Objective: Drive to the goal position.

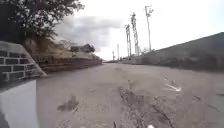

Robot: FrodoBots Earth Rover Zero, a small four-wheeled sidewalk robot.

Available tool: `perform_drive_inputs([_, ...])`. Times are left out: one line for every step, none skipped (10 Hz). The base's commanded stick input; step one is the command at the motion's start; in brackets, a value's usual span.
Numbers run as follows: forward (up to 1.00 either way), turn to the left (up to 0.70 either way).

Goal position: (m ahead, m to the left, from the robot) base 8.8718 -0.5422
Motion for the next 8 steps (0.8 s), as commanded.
perform_drive_inputs([0.7, 0.0])
perform_drive_inputs([0.7, 0.0])
perform_drive_inputs([0.7, 0.0])
perform_drive_inputs([0.7, 0.0])
perform_drive_inputs([0.7, 0.0])
perform_drive_inputs([0.7, 0.0])
perform_drive_inputs([0.7, 0.0])
perform_drive_inputs([0.7, 0.0])
